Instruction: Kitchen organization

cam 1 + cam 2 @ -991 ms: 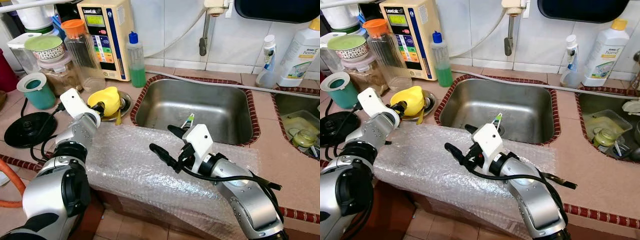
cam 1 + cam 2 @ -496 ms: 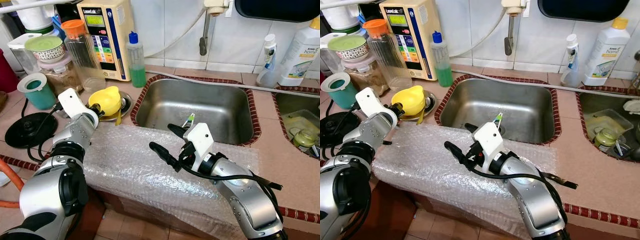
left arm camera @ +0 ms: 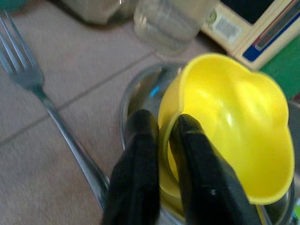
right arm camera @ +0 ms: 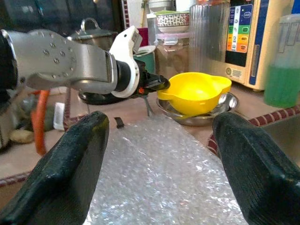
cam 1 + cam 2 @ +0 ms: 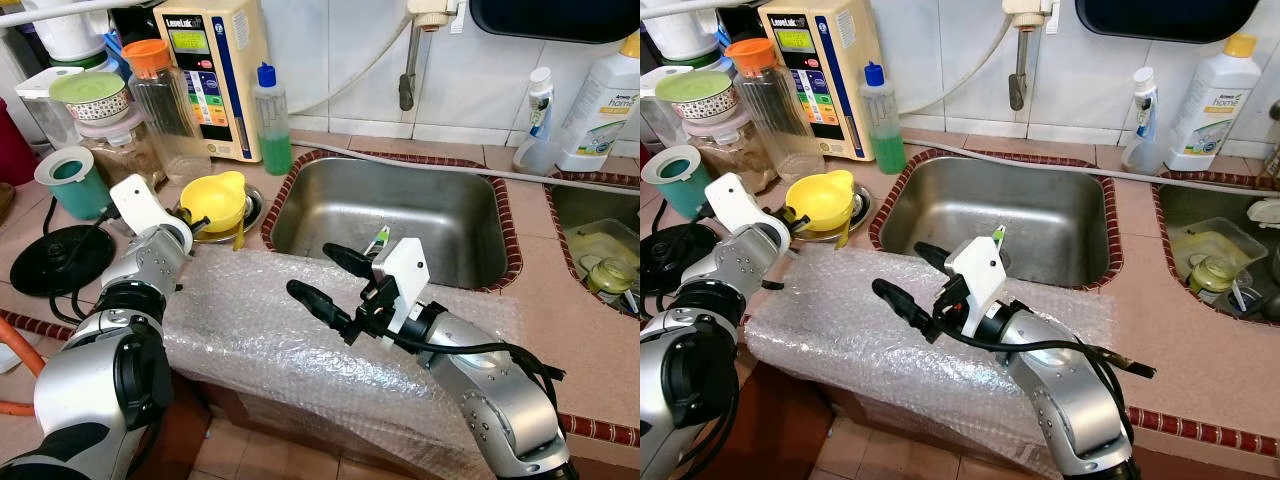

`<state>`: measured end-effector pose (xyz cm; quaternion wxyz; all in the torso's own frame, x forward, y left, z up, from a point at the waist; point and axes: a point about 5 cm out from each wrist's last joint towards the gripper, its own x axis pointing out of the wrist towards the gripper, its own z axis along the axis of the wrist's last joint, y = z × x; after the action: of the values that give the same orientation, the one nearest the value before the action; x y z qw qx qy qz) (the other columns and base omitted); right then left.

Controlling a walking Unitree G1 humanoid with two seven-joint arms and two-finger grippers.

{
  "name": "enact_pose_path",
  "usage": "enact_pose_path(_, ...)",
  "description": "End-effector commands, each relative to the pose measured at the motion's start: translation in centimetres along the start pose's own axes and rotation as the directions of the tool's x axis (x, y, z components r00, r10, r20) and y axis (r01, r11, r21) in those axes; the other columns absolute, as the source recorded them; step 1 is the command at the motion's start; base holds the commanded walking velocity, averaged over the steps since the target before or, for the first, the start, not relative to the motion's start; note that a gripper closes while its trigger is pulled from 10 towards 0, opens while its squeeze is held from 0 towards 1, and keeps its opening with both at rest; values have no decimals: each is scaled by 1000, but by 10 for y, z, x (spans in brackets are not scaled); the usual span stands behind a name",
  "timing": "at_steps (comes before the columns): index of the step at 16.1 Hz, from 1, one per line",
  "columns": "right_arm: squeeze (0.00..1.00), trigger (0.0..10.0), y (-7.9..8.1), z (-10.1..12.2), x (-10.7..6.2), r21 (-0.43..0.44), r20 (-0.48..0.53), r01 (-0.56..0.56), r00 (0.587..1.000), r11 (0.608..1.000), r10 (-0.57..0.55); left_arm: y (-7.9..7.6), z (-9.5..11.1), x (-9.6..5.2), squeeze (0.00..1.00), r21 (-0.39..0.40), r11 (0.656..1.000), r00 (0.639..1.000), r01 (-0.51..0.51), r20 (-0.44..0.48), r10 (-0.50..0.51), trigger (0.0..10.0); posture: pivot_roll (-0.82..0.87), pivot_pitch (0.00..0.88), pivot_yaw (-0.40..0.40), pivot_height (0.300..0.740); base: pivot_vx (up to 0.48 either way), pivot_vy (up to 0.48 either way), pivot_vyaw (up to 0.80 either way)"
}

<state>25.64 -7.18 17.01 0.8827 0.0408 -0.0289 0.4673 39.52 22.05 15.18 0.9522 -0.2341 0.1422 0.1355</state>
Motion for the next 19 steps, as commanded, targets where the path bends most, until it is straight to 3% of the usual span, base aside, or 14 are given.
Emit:
enact_pose_path(1,0,10000,-1,7,-1,10,27,0,1000,1000,-1,2,11,0,0,29,1000,998,1,61,-3,0,33,0,113,740,0,0,0)
enact_pose_path(6,0,10000,-9,1,0,55,32,59,998,997,-61,4,25,-4,0,100,995,976,2,218,-24,0,48,0,125,740,0,0,0)
enact_pose_path(8,0,10000,-15,1,5,83,48,112,992,990,-116,-20,32,-10,0,223,965,930,135,306,-201,0,53,0,126,740,0,0,0)
enact_pose_path(10,0,10000,-21,4,9,129,73,159,983,979,-170,-37,29,-14,0,315,923,893,222,316,-322,0,52,0,125,740,0,0,0)
enact_pose_path(11,0,10000,-26,7,11,161,91,191,974,968,-208,-49,23,-18,0,373,885,862,278,310,-401,0,52,0,124,740,0,0,0)
enact_pose_path(12,0,10000,-33,12,15,224,122,239,955,945,-271,-65,6,-25,0,446,823,820,352,277,-501,0,53,0,121,740,0,0,0)
enact_pose_path(16,0,10000,-54,21,23,318,157,385,879,866,-449,-92,-30,-45,0,525,702,721,482,217,-658,0,51,0,120,740,0,0,0)
enact_pose_path(19,0,10000,-66,19,22,351,129,463,837,814,-531,-102,-43,-58,0,545,647,669,533,197,-716,0,52,0,119,740,0,0,0)
